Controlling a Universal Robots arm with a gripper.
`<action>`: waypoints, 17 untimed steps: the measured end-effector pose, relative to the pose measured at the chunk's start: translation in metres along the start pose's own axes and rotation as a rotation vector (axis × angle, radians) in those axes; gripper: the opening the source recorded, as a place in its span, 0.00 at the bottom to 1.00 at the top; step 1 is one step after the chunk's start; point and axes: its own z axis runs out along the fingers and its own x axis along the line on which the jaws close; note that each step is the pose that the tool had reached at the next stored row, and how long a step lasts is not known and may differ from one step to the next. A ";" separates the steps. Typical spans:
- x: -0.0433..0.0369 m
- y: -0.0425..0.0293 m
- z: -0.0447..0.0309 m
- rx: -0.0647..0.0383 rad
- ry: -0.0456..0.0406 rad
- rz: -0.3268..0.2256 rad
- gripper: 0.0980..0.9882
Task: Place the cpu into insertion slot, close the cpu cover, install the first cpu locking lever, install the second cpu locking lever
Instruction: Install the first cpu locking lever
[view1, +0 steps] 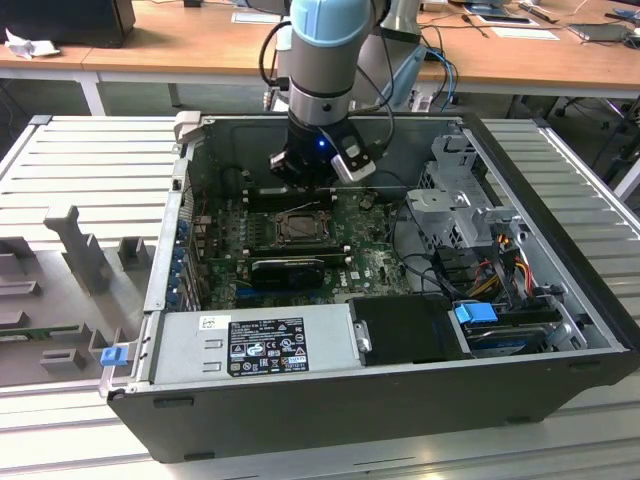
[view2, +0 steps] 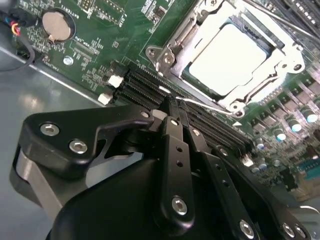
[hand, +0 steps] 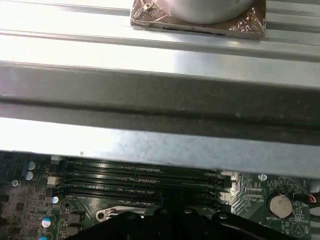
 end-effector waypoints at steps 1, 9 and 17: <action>0.0008 0.0003 -0.0012 0.000 0.0000 0.000 0.01; 0.0058 0.0021 -0.0089 -0.001 -0.0001 0.000 0.01; 0.0086 0.0003 -0.0083 0.005 0.0006 0.000 0.01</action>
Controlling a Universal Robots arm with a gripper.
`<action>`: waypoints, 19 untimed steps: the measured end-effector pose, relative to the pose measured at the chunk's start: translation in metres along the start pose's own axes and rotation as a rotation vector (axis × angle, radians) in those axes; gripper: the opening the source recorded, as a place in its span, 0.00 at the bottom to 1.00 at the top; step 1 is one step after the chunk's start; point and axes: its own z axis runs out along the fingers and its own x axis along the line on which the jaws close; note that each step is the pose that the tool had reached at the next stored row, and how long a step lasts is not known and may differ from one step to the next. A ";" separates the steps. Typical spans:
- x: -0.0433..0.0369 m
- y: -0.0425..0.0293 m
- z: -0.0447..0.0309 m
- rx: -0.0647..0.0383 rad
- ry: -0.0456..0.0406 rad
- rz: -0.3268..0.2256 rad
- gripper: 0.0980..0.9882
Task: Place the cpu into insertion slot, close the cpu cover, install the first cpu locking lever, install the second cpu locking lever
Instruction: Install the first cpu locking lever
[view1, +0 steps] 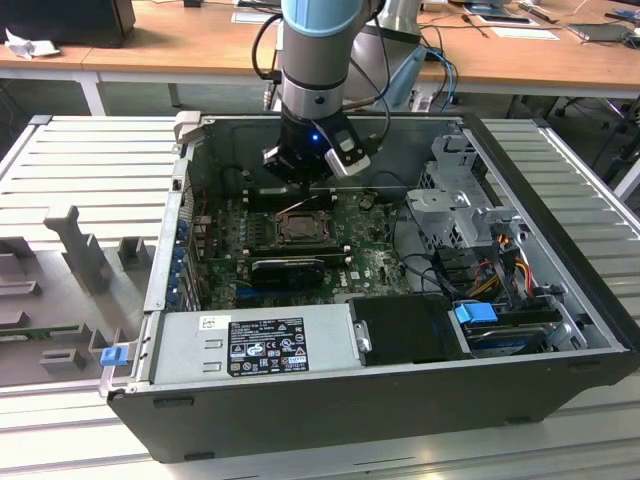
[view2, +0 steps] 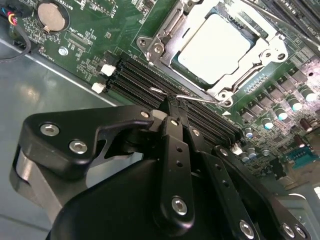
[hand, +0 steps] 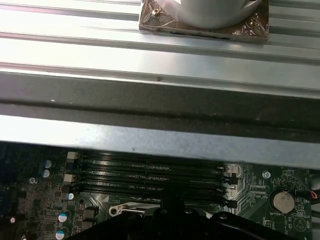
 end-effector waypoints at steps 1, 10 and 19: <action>0.0000 0.0000 0.0002 0.005 0.0004 0.000 0.01; -0.0075 -0.0012 0.0060 0.015 0.0012 0.000 0.01; -0.0109 -0.0022 0.0160 0.015 0.0013 0.000 0.01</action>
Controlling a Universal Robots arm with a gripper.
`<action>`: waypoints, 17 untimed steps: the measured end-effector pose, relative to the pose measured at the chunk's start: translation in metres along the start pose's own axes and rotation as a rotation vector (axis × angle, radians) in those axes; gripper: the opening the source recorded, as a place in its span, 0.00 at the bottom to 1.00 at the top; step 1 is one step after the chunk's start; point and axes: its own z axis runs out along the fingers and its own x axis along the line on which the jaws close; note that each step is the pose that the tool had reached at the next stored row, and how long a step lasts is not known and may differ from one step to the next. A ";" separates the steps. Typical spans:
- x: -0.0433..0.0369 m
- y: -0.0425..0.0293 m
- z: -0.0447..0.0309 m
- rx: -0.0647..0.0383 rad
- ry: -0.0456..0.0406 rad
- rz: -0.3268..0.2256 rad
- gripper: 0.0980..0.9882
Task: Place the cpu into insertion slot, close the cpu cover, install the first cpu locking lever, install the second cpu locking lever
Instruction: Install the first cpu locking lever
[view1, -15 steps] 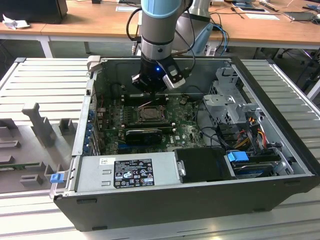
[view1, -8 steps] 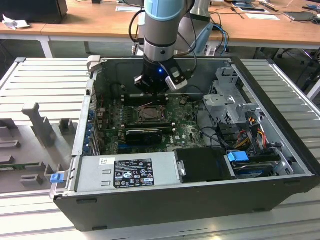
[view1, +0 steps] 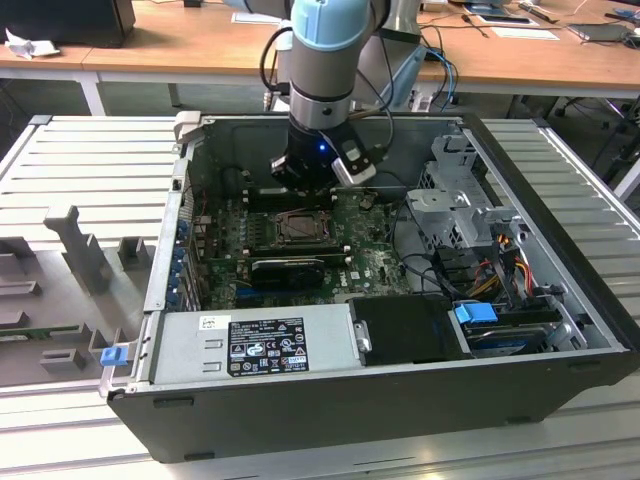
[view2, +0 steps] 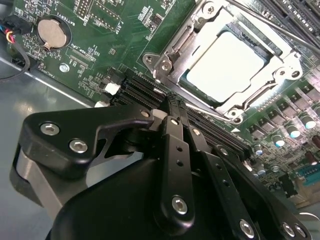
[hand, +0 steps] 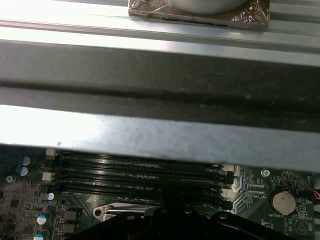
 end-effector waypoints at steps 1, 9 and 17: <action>-0.0003 0.0001 0.0003 0.000 -0.0001 0.000 0.01; -0.0021 -0.0002 0.0046 0.000 0.0000 0.000 0.01; -0.0026 -0.0007 0.0080 0.001 0.0000 0.000 0.01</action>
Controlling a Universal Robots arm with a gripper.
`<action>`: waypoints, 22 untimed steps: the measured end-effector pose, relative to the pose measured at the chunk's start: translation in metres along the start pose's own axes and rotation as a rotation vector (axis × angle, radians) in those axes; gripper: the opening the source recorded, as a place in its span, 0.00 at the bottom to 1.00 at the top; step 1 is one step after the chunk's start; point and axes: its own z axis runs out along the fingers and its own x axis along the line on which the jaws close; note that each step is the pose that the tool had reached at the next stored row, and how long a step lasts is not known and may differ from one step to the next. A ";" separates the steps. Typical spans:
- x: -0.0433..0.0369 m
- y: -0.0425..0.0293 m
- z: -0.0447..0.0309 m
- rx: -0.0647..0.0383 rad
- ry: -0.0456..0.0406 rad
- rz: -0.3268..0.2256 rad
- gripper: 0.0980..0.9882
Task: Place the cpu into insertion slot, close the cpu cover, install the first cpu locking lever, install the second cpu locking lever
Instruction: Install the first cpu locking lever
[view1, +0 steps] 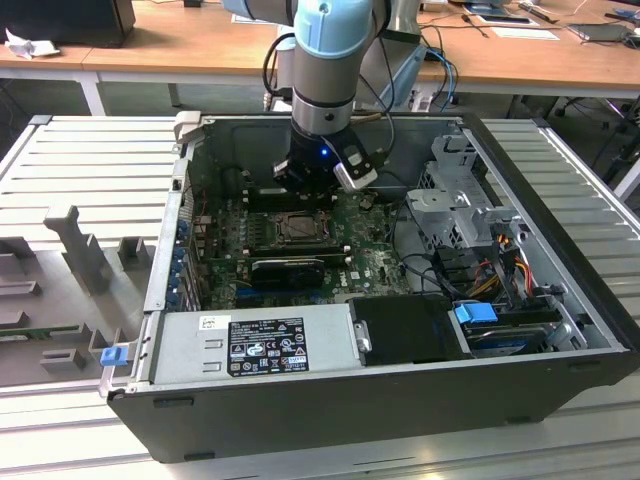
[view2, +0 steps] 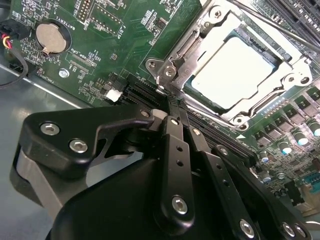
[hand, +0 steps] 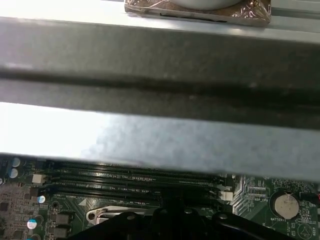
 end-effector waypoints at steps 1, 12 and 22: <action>-0.0001 0.0000 0.0001 0.002 0.0002 0.000 0.01; -0.0001 0.0005 -0.0004 0.016 0.0015 0.000 0.01; -0.0003 0.0021 0.0004 0.055 0.0048 0.000 0.01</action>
